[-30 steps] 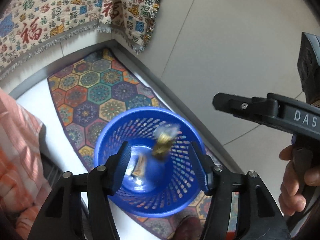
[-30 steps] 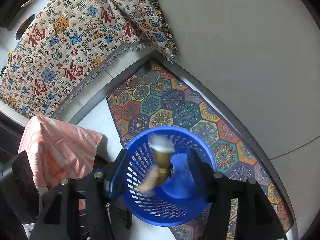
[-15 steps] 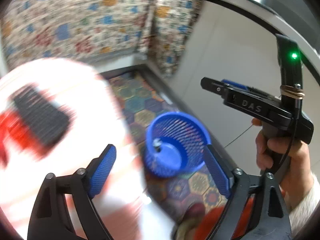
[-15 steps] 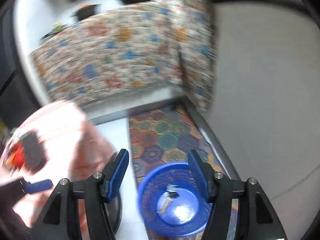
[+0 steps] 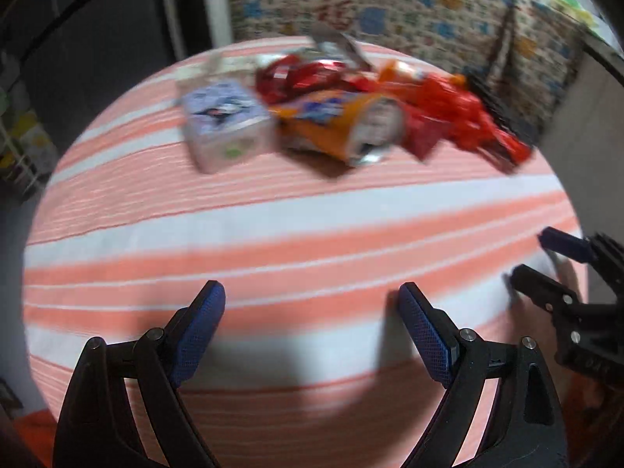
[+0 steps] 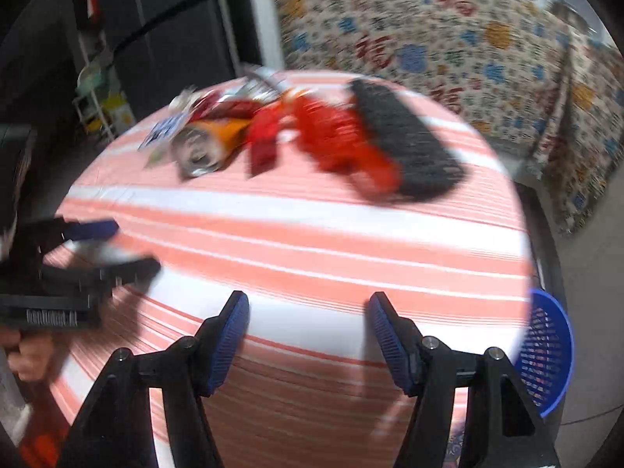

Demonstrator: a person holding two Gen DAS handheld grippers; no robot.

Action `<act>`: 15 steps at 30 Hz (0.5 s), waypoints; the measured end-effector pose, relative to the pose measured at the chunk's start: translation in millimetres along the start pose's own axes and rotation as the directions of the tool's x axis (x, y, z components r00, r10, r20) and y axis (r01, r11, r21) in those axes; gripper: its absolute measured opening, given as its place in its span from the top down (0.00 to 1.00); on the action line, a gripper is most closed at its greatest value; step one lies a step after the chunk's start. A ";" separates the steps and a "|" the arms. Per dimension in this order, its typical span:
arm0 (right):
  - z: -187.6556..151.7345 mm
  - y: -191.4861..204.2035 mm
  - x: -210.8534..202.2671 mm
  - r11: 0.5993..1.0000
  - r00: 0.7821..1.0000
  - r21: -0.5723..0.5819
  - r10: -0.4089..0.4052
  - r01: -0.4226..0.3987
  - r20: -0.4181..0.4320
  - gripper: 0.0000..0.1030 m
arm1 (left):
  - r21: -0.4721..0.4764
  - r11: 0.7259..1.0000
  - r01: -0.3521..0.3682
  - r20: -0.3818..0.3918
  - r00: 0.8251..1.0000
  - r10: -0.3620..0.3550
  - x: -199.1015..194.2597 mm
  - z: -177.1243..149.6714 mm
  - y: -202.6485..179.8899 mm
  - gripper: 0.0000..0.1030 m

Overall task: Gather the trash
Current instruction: 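Move both tools back over the table toward the remaining trash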

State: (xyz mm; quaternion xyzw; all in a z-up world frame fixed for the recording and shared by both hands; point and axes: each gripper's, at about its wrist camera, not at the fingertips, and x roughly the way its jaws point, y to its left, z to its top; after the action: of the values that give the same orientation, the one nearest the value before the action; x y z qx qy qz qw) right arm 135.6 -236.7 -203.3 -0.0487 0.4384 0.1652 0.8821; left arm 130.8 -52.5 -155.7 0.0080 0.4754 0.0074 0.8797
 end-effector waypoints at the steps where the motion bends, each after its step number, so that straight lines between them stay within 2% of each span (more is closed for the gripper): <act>1: 0.9 7.0 1.4 0.999 1.000 -0.021 -0.025 0.025 0.013 0.33 | -0.011 1.000 -0.024 0.003 1.000 0.024 2.2 1.0 7.5 0.09; 4: 10.8 24.2 12.3 0.998 0.998 -0.040 -0.056 0.057 0.024 0.31 | -0.055 0.997 -0.046 0.005 0.999 0.047 9.1 4.7 29.8 0.00; 9: 19.6 31.9 23.3 0.996 0.995 -0.024 -0.090 0.090 0.036 0.29 | -0.083 0.994 -0.064 0.029 0.997 0.066 23.2 20.5 37.5 0.00; 15: 22.7 34.3 27.0 0.995 0.994 -0.030 -0.098 0.100 0.042 0.29 | -0.148 0.984 -0.101 0.025 0.994 0.105 54.5 58.8 48.7 0.00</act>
State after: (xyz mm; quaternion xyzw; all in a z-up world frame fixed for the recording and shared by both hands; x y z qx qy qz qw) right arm 156.4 -192.5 -208.7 -0.0813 0.4149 0.1294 0.8969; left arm 209.6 -3.1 -168.1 -0.0322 0.4580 0.0878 0.8840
